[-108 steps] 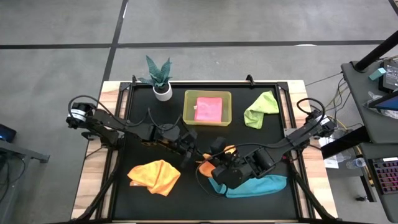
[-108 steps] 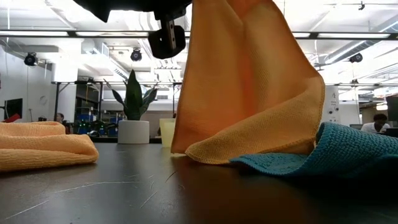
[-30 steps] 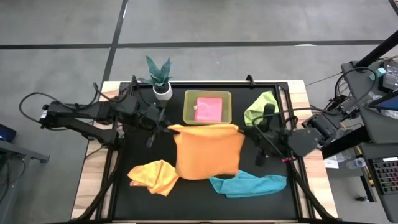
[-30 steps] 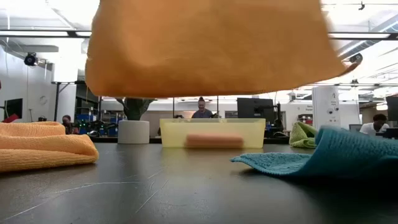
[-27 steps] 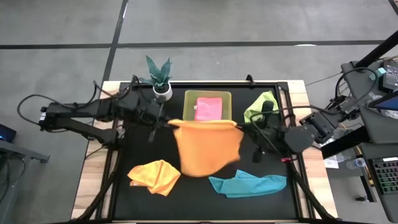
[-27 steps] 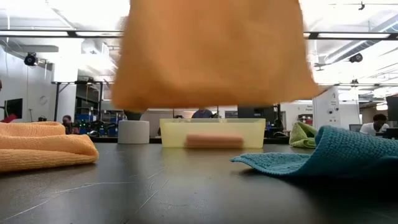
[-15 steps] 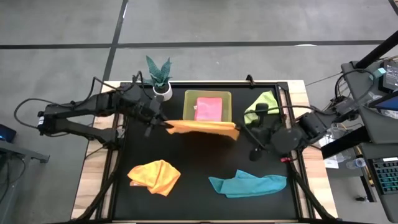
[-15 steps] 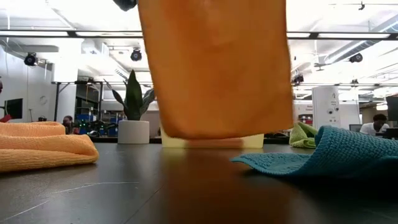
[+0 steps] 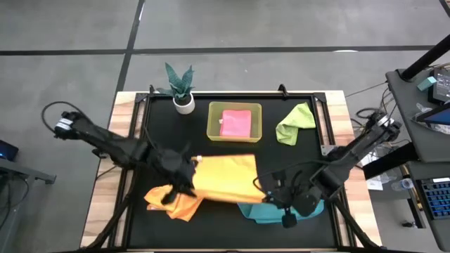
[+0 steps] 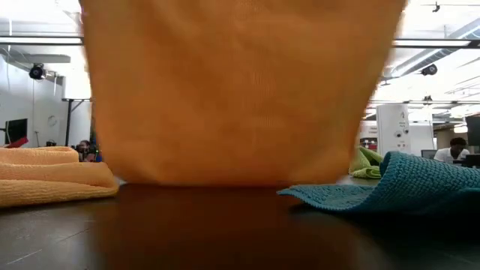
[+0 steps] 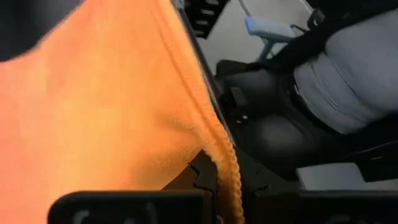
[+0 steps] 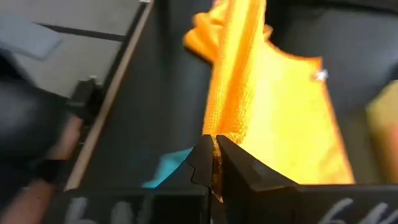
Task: Fold microfiber towels
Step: Fold the top yellow towel on the table
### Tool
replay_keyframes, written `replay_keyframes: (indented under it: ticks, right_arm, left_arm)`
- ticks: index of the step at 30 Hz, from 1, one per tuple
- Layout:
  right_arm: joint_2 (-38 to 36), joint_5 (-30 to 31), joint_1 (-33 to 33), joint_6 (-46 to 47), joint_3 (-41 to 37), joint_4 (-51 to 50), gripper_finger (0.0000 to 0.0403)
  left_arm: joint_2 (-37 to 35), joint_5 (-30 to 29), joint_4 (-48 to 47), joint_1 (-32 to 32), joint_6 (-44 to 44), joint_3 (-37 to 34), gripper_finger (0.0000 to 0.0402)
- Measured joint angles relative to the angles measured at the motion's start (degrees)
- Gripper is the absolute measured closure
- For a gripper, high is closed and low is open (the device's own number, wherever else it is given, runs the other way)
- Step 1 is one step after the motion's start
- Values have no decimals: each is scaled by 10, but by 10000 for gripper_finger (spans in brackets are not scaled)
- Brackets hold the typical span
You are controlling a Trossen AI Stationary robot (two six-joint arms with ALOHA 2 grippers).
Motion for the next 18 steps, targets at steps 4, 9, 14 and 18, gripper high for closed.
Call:
replay_keyframes:
  ticks: [4,9,14,18]
  right_arm:
    - [33,-35,15,49,-26,63,394]
    - [79,-86,17,91,-26,80,394]
    - [110,-97,11,88,-11,83,394]
    - [118,-77,-4,87,-11,77,394]
  left_arm:
    - [68,-8,71,-57,-85,-7,402]
    - [145,-5,84,-99,-134,1,402]
    - [188,2,81,-99,-139,4,402]
    - [207,3,66,-89,-139,3,402]
